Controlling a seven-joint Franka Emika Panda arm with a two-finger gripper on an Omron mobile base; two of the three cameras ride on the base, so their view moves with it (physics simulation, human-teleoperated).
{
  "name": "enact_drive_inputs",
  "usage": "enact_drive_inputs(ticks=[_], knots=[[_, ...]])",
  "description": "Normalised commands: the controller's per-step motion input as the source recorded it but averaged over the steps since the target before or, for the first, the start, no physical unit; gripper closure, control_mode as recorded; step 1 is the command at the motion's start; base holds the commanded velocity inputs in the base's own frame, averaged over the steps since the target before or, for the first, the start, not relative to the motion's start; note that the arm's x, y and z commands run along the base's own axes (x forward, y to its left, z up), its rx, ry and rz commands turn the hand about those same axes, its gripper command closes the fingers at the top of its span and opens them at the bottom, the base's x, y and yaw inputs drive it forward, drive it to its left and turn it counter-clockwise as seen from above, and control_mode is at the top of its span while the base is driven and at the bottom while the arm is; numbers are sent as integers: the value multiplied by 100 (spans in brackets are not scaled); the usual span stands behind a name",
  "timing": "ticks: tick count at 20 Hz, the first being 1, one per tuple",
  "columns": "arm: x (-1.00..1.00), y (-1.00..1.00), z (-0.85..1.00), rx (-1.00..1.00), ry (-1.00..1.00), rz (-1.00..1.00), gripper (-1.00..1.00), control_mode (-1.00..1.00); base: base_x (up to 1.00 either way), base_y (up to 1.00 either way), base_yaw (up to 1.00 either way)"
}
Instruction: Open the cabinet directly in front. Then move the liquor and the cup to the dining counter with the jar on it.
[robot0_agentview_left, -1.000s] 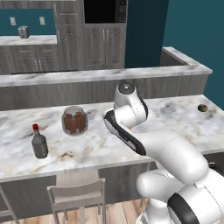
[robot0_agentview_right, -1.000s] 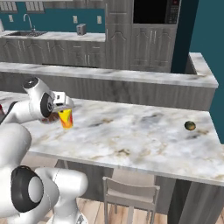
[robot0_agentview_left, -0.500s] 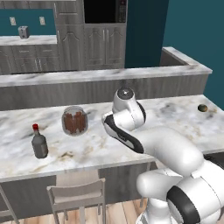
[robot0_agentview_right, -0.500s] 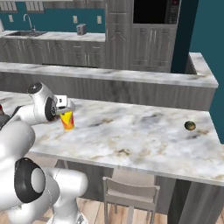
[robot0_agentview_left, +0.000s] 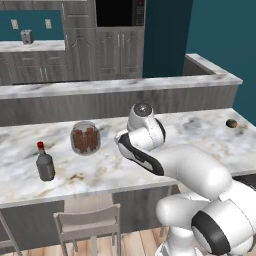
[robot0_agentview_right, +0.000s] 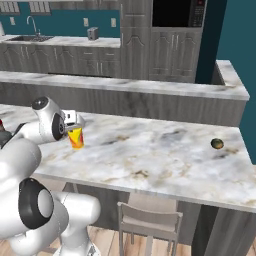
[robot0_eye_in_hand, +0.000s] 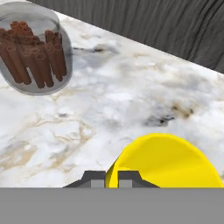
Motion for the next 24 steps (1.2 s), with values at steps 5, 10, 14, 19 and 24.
enact_drive_inputs(ticks=[5,10,14,19,24], knots=[[0,0,0,0,0,0,-100,-100,0,0,0],[0,0,0,0,0,0,-100,-100,0,0,0],[-3,0,9,0,-2,0,-100,-100,0,0,0],[-91,1,24,0,0,0,-100,-100,0,0,0],[-100,3,-58,0,-7,0,-100,-100,0,0,0]])
